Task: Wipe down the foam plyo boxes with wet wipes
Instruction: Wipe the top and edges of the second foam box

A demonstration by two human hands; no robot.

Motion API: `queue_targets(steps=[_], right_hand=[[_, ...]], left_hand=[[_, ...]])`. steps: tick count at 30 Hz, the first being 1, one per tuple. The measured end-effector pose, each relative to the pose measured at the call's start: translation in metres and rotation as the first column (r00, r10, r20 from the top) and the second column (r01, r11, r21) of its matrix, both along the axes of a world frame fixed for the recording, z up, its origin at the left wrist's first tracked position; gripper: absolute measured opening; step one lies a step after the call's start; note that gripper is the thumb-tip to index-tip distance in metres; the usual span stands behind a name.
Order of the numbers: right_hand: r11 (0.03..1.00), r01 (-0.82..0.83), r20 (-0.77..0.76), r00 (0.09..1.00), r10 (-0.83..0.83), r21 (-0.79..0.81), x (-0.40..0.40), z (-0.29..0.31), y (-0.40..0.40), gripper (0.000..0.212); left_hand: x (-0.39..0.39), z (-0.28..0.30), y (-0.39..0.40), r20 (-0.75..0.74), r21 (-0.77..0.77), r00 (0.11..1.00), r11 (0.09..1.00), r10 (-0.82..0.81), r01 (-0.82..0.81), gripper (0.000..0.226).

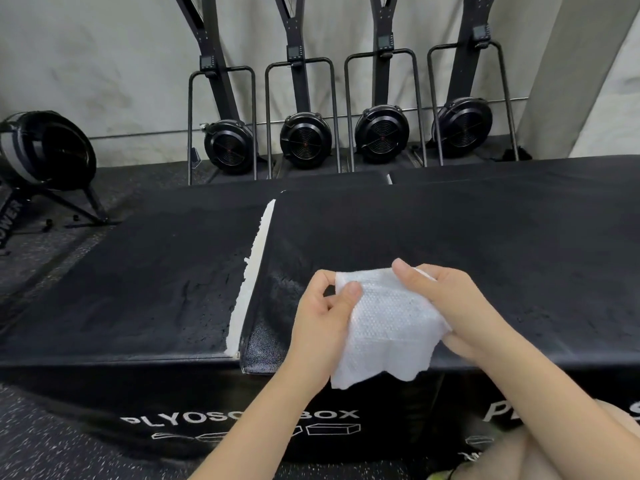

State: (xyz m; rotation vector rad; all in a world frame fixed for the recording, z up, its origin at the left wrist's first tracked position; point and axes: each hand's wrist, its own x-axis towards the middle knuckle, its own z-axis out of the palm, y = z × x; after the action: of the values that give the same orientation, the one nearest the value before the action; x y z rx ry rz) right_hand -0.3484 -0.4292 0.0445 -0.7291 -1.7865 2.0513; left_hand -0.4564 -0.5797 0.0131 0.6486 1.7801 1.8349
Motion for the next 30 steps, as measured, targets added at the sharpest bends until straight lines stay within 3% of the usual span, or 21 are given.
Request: queue_targets(steps=[2,4,6,9,12,19,23,30], right_hand=[[0.939,-0.261,-0.069,0.965,0.252,-0.223,0.003,0.001,0.005,0.038],[0.85,-0.412,-0.201,0.91,0.364,-0.327,0.006,-0.005,0.011,0.04],[0.818,-0.448,-0.254,0.891,0.376,-0.36,0.007,-0.014,0.015,0.043],[0.836,-0.424,-0.255,0.901,0.35,-0.35,0.007,-0.024,0.017,0.04],[0.878,-0.325,-0.211,0.941,0.264,-0.352,0.008,-0.021,0.02,0.037],[0.994,-0.11,-0.166,0.98,0.109,0.003,0.014,0.002,0.015,0.029],[0.963,-0.015,-0.176,0.982,0.064,0.27,0.022,0.016,0.012,0.019],[0.883,-0.121,-0.18,0.958,0.223,0.454,0.038,0.033,0.018,0.043]], left_hand=[[0.0,0.001,-0.002,-0.016,0.022,0.999,0.999,0.03,-0.03,0.028],[-0.001,0.004,-0.003,0.023,0.058,0.998,0.997,0.053,-0.054,0.027],[-0.003,0.008,-0.005,0.132,0.096,0.991,0.994,0.031,-0.044,0.027],[-0.006,0.011,-0.011,0.332,0.156,0.93,0.981,-0.159,0.112,0.038],[-0.008,0.009,-0.013,0.385,0.183,0.899,0.972,-0.209,0.147,0.036],[-0.017,0.023,-0.018,0.281,0.191,0.921,0.956,-0.27,0.222,0.023],[-0.024,0.032,-0.021,0.177,0.183,0.946,0.954,-0.271,0.238,0.019],[-0.029,0.04,-0.026,-0.049,0.126,0.955,0.947,-0.292,0.296,0.056]])
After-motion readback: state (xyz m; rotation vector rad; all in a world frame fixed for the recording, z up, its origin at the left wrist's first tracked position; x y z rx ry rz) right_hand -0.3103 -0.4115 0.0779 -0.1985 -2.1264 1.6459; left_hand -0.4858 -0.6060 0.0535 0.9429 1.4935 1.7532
